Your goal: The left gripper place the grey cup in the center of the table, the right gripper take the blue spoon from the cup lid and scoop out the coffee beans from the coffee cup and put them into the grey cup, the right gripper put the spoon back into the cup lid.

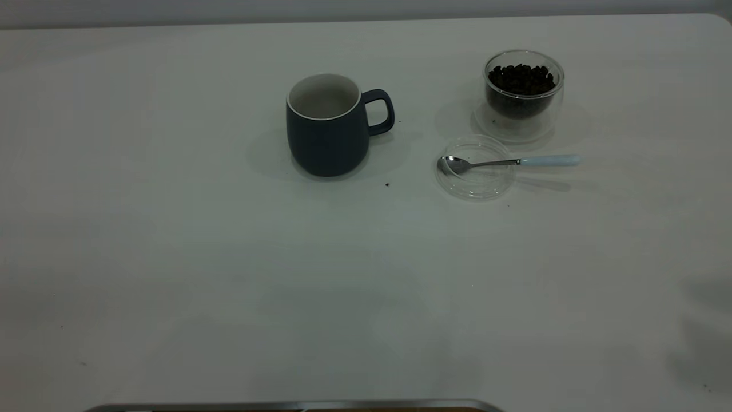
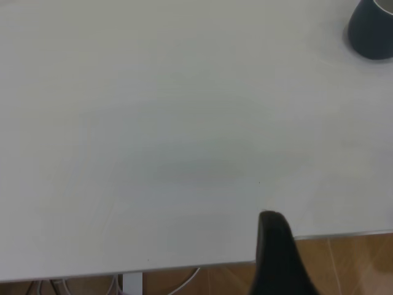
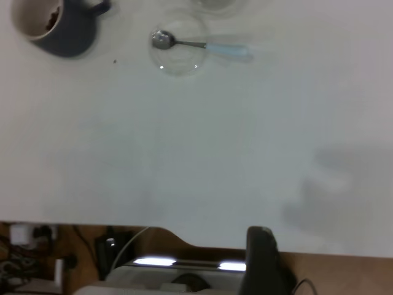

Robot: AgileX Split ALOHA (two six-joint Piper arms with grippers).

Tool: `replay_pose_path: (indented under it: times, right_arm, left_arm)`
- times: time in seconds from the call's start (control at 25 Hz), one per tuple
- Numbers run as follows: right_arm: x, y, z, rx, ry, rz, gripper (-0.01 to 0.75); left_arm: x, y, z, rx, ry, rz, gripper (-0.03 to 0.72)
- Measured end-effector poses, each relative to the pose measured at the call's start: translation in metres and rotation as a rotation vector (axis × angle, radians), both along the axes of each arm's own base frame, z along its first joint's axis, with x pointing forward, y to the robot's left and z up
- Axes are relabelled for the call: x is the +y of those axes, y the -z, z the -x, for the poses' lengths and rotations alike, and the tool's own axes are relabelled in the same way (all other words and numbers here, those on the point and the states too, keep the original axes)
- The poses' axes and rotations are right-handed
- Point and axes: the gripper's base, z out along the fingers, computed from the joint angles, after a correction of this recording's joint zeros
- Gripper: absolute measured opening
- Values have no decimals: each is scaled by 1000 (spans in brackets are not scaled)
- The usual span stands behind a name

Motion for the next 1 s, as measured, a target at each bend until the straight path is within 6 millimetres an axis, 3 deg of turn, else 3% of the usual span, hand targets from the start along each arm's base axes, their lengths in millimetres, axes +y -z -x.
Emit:
replay_pose_path:
  times: [0.56,0.88,1.0]
  right_arm:
    - [10,-43,115,-412,-33,128,565]
    - [19,-44,190,-689,-21,165,565]
    - [21,-41,206,-746,-21,169,565]
  left_arm:
    - [0,0,0,0,-1,1,517]
    - [0,0,0,0,-1,1,517]
    - [0,0,0,0,-1,1,517]
